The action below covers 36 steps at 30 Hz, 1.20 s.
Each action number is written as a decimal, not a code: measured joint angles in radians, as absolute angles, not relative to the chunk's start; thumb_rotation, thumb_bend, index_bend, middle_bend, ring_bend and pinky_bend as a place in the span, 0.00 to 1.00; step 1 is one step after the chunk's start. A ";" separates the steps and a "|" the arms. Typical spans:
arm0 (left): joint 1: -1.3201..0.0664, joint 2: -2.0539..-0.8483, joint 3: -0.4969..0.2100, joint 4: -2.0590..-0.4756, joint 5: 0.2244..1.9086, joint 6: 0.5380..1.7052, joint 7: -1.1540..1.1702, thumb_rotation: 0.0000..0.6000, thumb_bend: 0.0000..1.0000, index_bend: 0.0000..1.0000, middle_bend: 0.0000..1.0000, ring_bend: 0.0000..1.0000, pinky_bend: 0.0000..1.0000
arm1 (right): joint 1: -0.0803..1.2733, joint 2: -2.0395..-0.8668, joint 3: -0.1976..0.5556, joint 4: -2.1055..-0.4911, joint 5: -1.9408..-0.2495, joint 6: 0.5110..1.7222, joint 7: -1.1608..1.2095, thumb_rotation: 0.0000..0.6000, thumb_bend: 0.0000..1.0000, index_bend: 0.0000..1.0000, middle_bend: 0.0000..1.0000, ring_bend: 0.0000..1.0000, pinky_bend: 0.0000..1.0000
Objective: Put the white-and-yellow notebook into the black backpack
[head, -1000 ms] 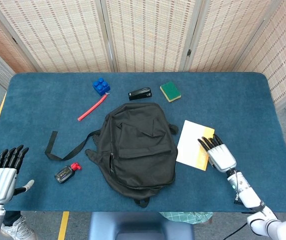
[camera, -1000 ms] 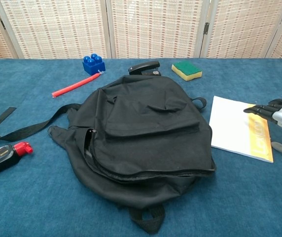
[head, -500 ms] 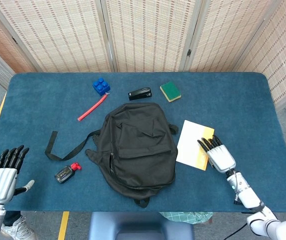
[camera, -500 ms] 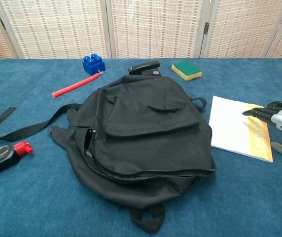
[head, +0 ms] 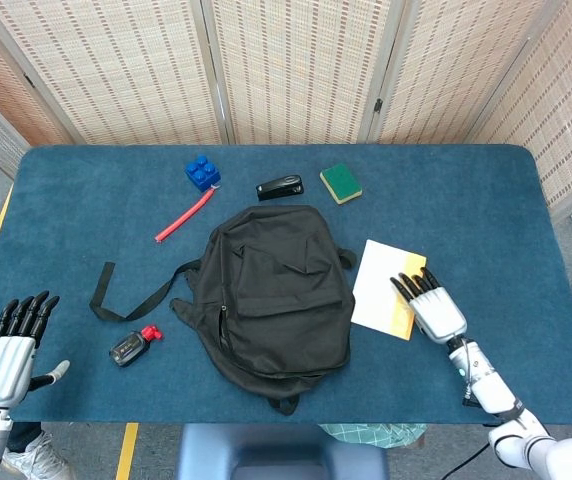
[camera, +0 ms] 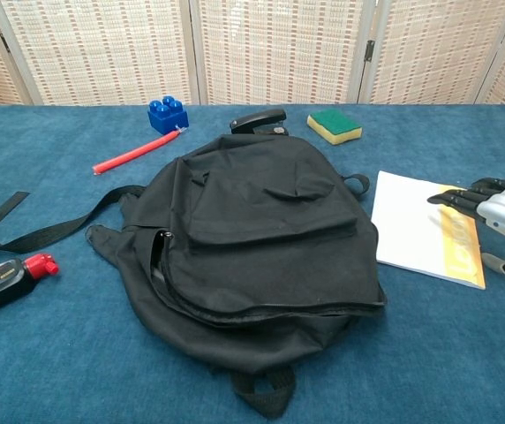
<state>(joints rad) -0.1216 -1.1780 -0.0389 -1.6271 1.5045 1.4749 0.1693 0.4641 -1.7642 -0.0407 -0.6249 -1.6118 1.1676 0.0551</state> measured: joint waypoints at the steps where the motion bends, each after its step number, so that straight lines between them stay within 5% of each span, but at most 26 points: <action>1: -0.122 -1.178 -0.039 -1.627 1.505 1.475 0.169 1.00 0.21 0.05 0.07 0.08 0.00 | 0.465 -1.765 -0.040 -0.624 -1.612 1.171 0.056 1.00 0.43 0.08 0.15 0.18 0.09; 36: -0.120 -1.177 -0.039 -1.630 1.507 1.479 0.162 1.00 0.22 0.06 0.07 0.08 0.00 | 0.560 -1.744 0.022 -0.800 -1.618 1.221 0.052 1.00 0.57 0.12 0.19 0.23 0.15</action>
<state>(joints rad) -0.1199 -1.1769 -0.0393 -1.6297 1.5074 1.4788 0.1621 0.5597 -1.7437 0.0224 -0.7999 -1.6178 1.2215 0.0520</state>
